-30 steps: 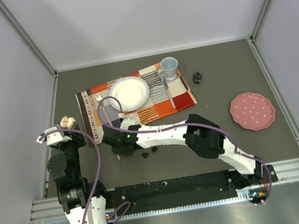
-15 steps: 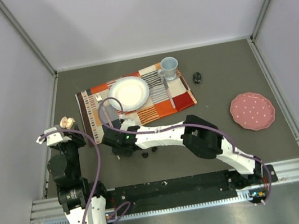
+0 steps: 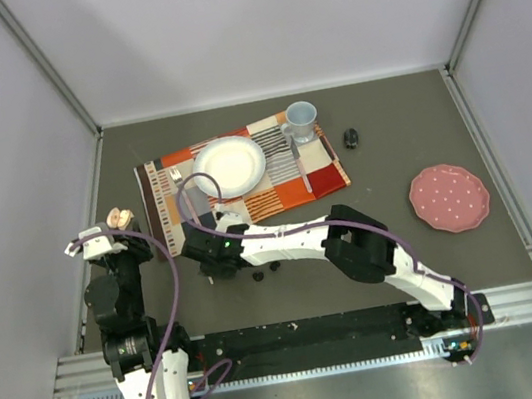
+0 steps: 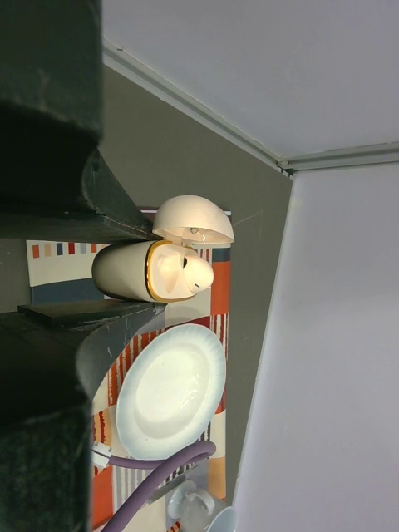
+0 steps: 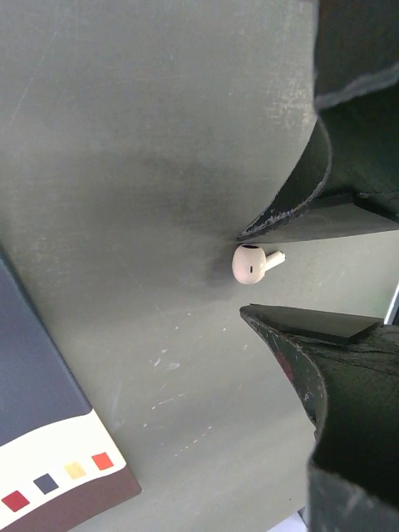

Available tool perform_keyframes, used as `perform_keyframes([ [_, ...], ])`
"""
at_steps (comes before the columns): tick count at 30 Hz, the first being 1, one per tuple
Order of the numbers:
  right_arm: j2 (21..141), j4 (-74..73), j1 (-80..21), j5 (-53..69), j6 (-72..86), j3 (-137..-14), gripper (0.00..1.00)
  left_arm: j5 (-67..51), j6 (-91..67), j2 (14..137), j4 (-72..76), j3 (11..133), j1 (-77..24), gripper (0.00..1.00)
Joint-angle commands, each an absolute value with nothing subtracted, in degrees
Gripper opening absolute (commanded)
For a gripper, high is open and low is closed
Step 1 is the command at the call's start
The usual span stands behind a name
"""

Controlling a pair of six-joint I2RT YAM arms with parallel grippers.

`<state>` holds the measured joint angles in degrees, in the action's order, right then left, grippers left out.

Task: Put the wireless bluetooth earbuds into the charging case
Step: Pick up the left earbud from the center of the board.

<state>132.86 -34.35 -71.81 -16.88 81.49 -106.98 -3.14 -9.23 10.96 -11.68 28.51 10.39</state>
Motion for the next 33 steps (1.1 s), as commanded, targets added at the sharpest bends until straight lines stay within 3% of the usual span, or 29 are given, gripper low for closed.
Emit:
perform_keyframes([
  [1,134.21,-34.98,-71.37,-18.46,82.88,-106.88,0.35,-3.25,-8.79,10.2,-9.76,30.59,10.2,0.0],
  [23,135.79,-35.07,-71.02,-17.58,80.42,-107.05,0.27,-3.43,-8.7,10.28,-9.93,30.67,10.2,0.0],
  [33,135.35,-35.16,-71.02,-17.93,79.37,-106.61,0.18,-3.51,-8.61,10.37,-9.93,30.59,10.28,0.0],
])
